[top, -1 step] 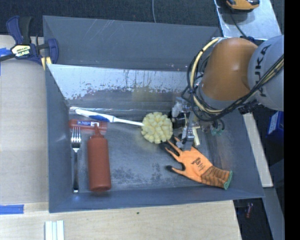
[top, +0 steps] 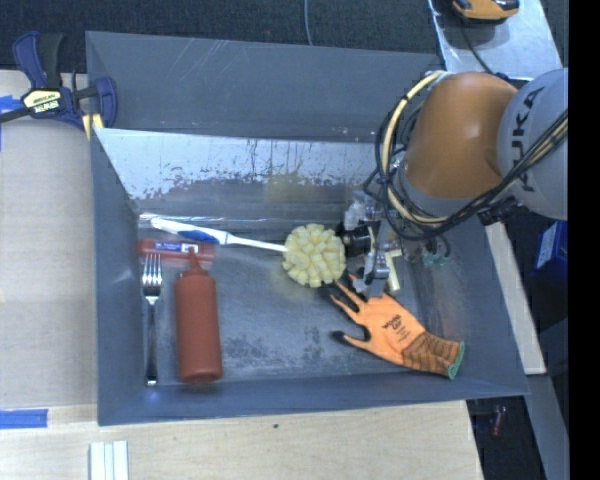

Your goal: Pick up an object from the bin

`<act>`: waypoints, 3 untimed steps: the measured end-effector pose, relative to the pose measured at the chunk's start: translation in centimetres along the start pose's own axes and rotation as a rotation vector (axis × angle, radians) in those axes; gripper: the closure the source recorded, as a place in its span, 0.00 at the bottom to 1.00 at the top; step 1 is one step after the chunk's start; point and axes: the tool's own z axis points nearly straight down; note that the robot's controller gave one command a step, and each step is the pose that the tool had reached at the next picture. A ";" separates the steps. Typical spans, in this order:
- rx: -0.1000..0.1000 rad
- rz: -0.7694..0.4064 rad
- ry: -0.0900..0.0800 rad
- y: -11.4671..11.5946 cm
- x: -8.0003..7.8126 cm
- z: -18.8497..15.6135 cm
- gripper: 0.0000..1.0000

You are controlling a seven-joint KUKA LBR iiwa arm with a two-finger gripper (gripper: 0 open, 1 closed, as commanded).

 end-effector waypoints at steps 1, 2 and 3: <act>0.000 -0.363 0.001 1.1 -0.3 1.5 0.00; 0.000 -0.375 0.001 1.3 -0.1 1.7 0.00; 0.000 -0.255 0.000 1.5 0.4 3.0 0.00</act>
Offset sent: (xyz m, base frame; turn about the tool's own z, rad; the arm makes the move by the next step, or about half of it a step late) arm -0.0005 0.0170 -0.0175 -0.1670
